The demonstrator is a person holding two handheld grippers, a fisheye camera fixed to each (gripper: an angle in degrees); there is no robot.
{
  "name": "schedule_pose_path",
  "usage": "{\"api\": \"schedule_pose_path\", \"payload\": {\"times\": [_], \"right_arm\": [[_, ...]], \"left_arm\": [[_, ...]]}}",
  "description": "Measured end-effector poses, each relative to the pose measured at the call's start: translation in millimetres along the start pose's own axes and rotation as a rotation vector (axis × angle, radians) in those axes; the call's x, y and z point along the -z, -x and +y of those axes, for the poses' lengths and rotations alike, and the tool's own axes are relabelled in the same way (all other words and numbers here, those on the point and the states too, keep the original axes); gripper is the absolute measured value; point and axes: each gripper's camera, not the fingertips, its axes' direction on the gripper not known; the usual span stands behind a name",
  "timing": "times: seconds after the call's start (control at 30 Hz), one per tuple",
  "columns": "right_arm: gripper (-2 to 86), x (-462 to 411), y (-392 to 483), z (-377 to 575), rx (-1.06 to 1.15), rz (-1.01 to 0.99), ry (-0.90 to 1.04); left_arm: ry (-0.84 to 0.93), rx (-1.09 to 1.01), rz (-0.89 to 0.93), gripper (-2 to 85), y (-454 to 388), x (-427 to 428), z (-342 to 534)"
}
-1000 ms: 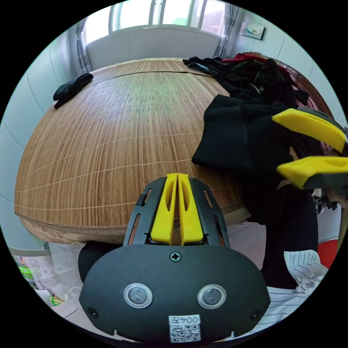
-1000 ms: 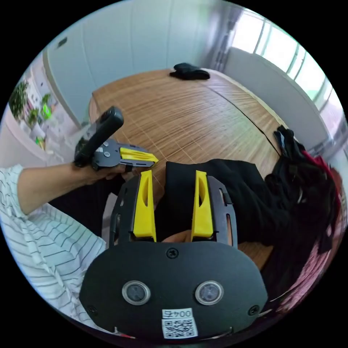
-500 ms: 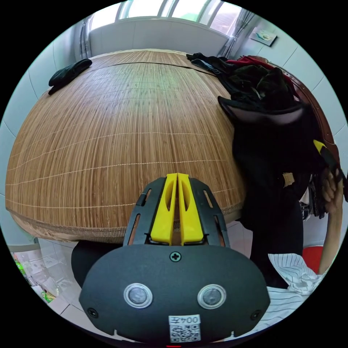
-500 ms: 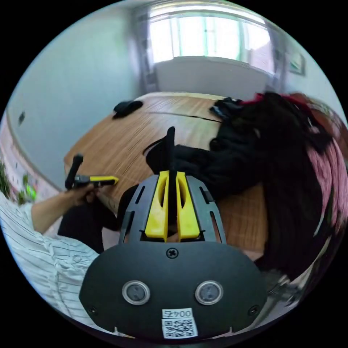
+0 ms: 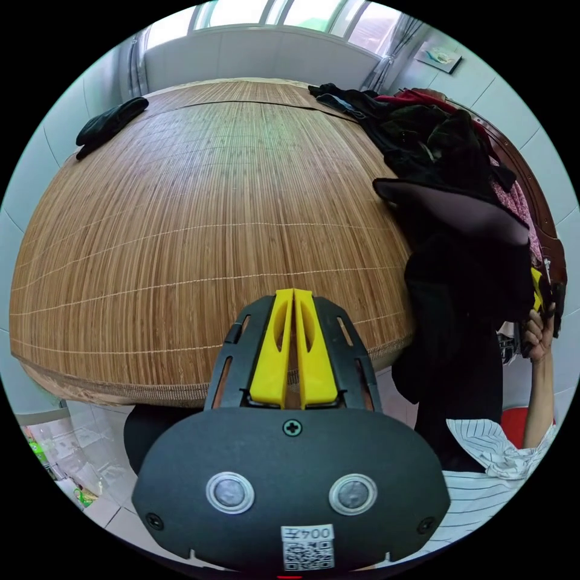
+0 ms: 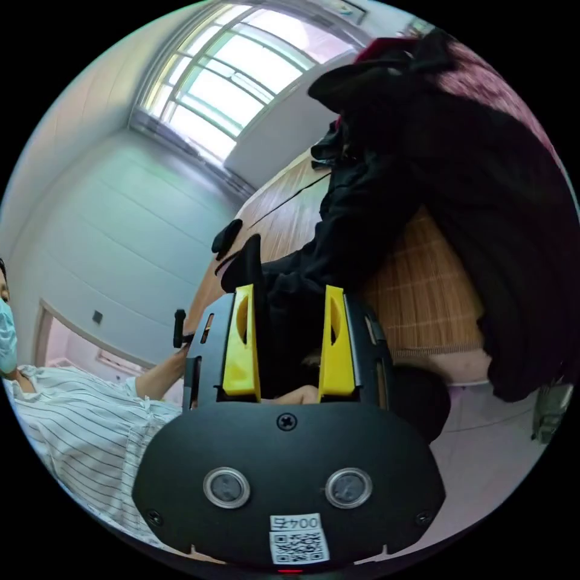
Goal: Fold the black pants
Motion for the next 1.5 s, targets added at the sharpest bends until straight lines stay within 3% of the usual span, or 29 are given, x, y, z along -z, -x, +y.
{"api": "schedule_pose_path", "payload": {"times": [0.17, 0.27, 0.6, 0.83, 0.9, 0.93, 1.03, 1.13, 1.27, 1.5], "right_arm": [[15.8, -20, 101, -13, 0.25, 0.227, 0.053], [15.6, -38, 135, 13, 0.327, 0.239, 0.111], [15.5, -124, 169, 88, 0.357, 0.239, 0.32], [16.8, -228, 188, 103, 0.568, 0.474, 0.432], [15.1, -247, 183, 113, 0.62, 0.608, 0.415], [9.8, -243, 177, 114, 0.624, 0.645, 0.337], [0.5, -189, 136, 80, 0.288, 0.454, 0.24], [-0.6, -117, 81, 56, 0.06, 0.245, 0.142], [-0.8, -53, 20, 53, -0.028, 0.337, 0.033], [-0.9, -30, -59, 70, -0.191, 0.215, -0.013]], "left_arm": [[0.028, -0.01, -0.009, 1.1, -3, -7, -18], [0.019, -0.002, -0.015, 1.2, -3, -11, -24], [-0.006, 0.027, 0.052, 1.9, 5, -21, -41], [-0.031, -0.079, 0.168, 5.3, -17, -13, -43], [-0.033, -0.11, 0.18, 6.8, -23, -12, -44], [-0.033, -0.131, 0.19, 7.5, -26, -12, -46], [-0.039, -0.211, 0.193, 8.8, -37, -9, -54], [-0.067, -0.284, 0.191, 9.3, -50, -6, -71], [-0.036, -0.347, 0.173, 9.7, -74, -20, -110], [-0.008, -0.461, 0.066, 9.3, -135, -53, -175]]}}
